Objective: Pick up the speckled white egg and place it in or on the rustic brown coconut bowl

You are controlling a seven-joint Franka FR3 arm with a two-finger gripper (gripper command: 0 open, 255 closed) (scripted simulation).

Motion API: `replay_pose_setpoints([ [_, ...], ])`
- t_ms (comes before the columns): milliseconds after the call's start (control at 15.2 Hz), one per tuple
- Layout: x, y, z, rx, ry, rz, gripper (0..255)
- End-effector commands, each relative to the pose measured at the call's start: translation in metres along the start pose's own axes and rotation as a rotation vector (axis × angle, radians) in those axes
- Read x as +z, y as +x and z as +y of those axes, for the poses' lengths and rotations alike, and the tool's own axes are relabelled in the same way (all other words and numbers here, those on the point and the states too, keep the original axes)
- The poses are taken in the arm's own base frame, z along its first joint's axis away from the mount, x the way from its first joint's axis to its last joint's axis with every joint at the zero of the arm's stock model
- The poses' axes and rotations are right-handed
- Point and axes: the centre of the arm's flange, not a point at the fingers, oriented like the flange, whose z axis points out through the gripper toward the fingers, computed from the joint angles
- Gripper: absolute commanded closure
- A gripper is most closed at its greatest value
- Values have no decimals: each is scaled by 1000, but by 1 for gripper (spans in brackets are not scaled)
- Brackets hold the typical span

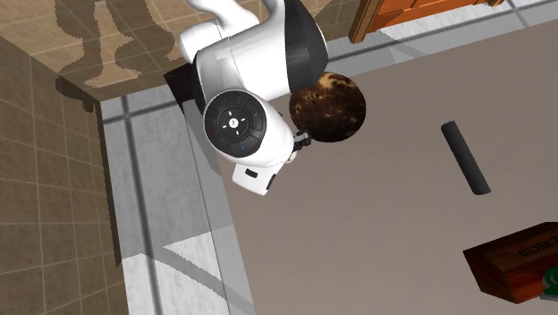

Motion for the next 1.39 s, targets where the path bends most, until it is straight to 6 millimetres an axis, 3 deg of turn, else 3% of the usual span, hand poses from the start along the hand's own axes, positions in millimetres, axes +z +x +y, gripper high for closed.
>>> replay_pose_setpoints([
  [0,-9,-1,-2,0,0,0,255],
  [1320,-111,-13,-26,0,0,0,255],
])
